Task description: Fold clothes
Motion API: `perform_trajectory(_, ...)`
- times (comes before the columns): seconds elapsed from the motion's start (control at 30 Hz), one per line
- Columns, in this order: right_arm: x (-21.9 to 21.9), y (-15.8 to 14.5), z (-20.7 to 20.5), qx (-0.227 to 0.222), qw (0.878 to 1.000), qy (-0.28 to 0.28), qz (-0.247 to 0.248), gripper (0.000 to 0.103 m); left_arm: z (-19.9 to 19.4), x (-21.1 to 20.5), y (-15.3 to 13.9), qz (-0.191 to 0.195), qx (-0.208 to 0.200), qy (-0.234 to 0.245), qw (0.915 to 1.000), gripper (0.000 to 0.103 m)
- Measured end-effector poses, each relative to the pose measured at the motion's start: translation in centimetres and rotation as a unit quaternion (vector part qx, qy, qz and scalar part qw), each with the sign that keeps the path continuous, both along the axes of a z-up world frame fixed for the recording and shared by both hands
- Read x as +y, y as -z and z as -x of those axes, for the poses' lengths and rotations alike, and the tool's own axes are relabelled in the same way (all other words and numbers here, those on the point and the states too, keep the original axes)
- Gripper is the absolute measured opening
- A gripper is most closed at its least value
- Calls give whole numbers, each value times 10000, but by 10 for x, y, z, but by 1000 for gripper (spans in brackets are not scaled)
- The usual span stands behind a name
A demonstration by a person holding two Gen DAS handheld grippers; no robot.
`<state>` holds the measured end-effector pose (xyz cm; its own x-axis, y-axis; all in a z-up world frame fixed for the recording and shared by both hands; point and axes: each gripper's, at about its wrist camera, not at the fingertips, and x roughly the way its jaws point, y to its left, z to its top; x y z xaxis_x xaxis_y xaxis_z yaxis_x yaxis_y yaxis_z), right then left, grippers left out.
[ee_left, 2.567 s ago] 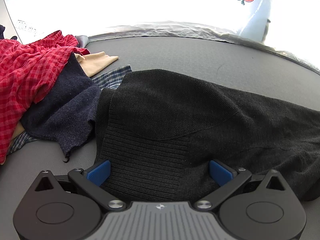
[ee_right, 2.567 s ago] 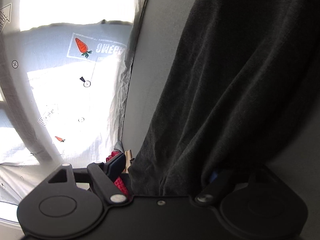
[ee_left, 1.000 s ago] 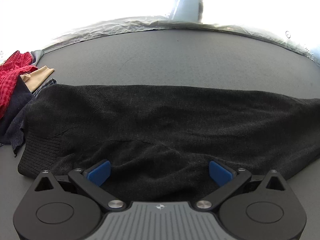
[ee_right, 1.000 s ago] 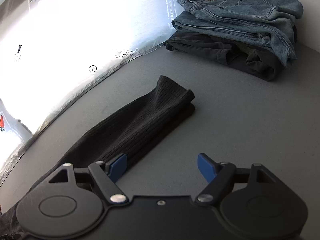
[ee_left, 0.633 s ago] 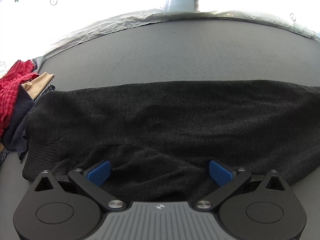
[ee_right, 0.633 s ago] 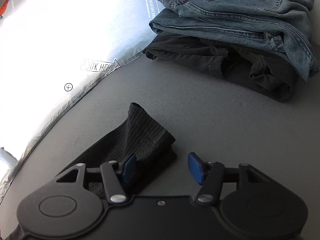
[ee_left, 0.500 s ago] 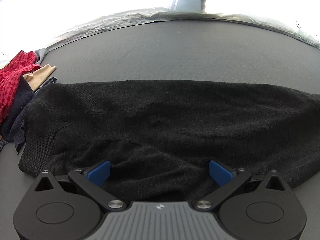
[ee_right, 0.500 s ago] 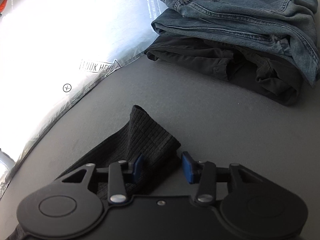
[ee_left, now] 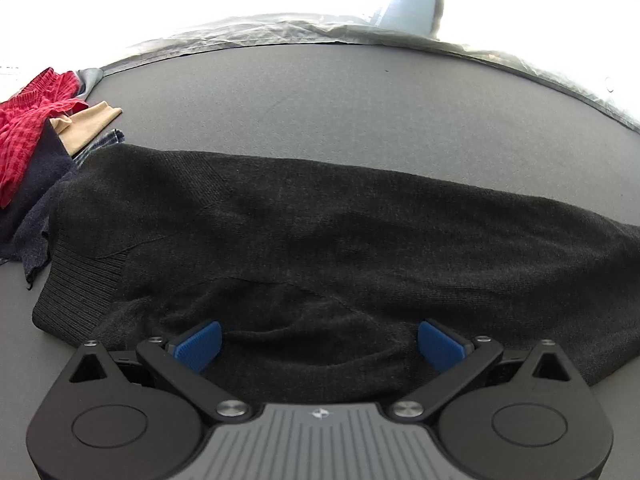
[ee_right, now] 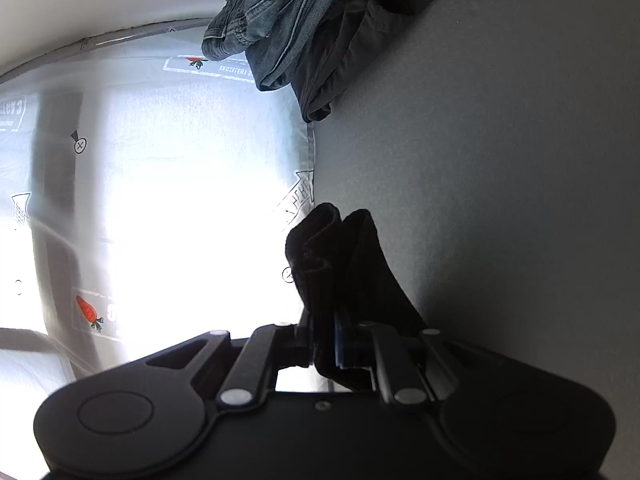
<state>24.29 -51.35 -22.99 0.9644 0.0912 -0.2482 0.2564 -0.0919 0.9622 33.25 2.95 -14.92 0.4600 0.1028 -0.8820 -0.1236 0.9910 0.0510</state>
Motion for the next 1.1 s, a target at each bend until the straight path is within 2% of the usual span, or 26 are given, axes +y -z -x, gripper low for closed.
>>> perform_trajectory(0.07,15,-4,0,-237,9996,-134,-98,10,4,8,-5,23,-97,34,9999,103)
perform_trajectory(0.17,44,-11,-4,-456,9978,-460,-156,10,10,21,-12,-143,-254,52,9996,103)
perform_trajectory(0.27,78,-16,-10,-564,9947,-845,-167,10,13,38,-17,-227,-359,52,9991,103)
perform_trajectory(0.47,153,-12,-21,-622,9837,-1652,-333,10,15,72,-22,-95,-431,-78,9990,103)
perform_trajectory(0.73,241,16,-25,-122,9680,-2487,-303,10,15,95,-16,-58,-439,144,9989,103)
perform_trajectory(0.9,270,39,-16,647,9607,-2689,-226,11,11,100,-6,-79,-371,339,9987,103)
perform_trajectory(1.0,279,37,-13,919,9562,-2778,24,13,7,104,3,-10,-245,295,9993,103)
perform_trajectory(1.07,280,32,-12,938,9538,-2849,164,21,8,104,9,-6,-252,289,9993,103)
perform_trajectory(1.1,280,27,-13,900,9525,-2902,196,32,9,104,10,-23,-304,297,9991,103)
